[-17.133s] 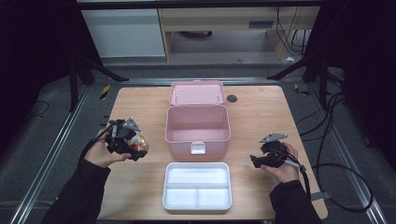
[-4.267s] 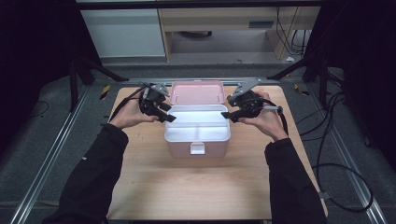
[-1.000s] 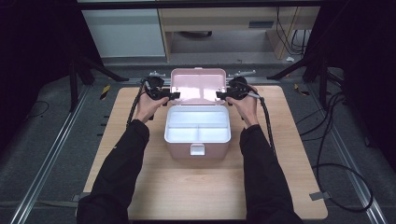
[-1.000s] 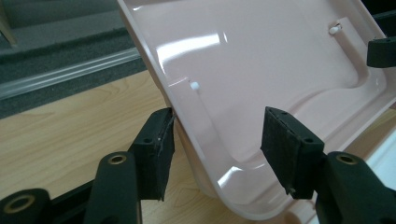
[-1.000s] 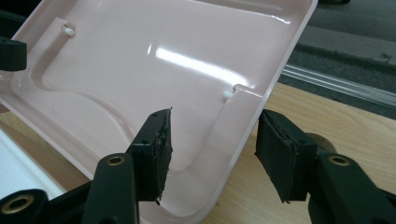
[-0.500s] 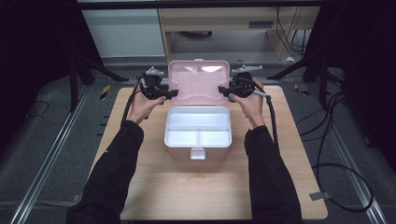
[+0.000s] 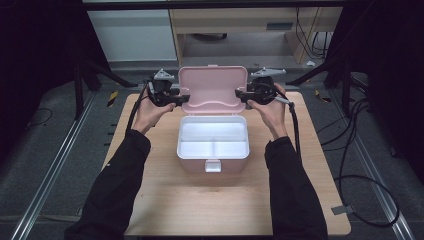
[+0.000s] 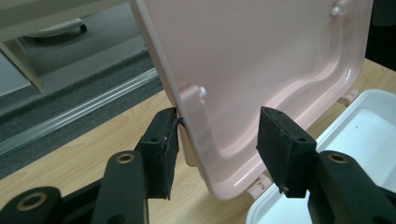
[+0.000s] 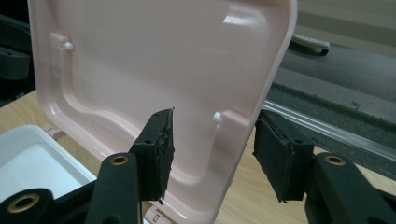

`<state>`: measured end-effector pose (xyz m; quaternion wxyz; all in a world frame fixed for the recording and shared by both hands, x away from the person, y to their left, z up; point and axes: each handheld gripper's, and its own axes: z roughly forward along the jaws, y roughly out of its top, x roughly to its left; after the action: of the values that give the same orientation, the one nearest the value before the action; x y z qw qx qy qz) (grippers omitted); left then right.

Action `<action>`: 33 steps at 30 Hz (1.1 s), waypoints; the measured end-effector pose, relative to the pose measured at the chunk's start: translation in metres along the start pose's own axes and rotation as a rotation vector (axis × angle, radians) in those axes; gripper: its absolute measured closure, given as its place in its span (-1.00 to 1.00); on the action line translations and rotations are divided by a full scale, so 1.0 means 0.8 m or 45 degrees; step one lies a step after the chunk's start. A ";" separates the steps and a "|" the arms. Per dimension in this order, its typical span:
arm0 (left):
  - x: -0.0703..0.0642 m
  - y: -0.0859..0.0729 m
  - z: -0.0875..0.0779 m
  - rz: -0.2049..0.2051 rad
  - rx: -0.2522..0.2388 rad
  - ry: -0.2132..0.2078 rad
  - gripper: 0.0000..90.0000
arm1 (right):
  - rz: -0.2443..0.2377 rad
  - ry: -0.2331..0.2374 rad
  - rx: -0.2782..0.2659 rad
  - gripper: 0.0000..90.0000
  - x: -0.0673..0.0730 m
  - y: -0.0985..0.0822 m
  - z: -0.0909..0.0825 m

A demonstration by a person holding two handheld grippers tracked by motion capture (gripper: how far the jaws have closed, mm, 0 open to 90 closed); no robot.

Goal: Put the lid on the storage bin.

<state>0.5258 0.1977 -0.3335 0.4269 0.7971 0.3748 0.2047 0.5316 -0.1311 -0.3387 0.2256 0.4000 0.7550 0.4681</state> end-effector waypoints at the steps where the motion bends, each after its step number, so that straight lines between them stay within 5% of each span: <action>1: -0.001 0.002 -0.001 -0.001 -0.004 0.003 0.08 | 0.001 0.000 -0.005 0.07 0.000 0.000 -0.002; 7: -0.009 0.011 -0.013 0.026 -0.015 0.014 0.10 | -0.028 -0.002 -0.006 0.08 0.004 0.002 -0.015; 15: -0.018 -0.003 -0.031 0.070 -0.037 -0.004 0.18 | -0.089 -0.003 -0.017 0.10 0.017 -0.004 -0.036; 33: -0.042 -0.030 -0.057 0.155 -0.020 -0.033 0.27 | -0.117 0.028 -0.002 0.22 0.037 -0.024 -0.070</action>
<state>0.4652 0.2045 -0.3285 0.4245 0.8177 0.3186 0.2230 0.4664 -0.1410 -0.3290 0.2387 0.3594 0.7748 0.4621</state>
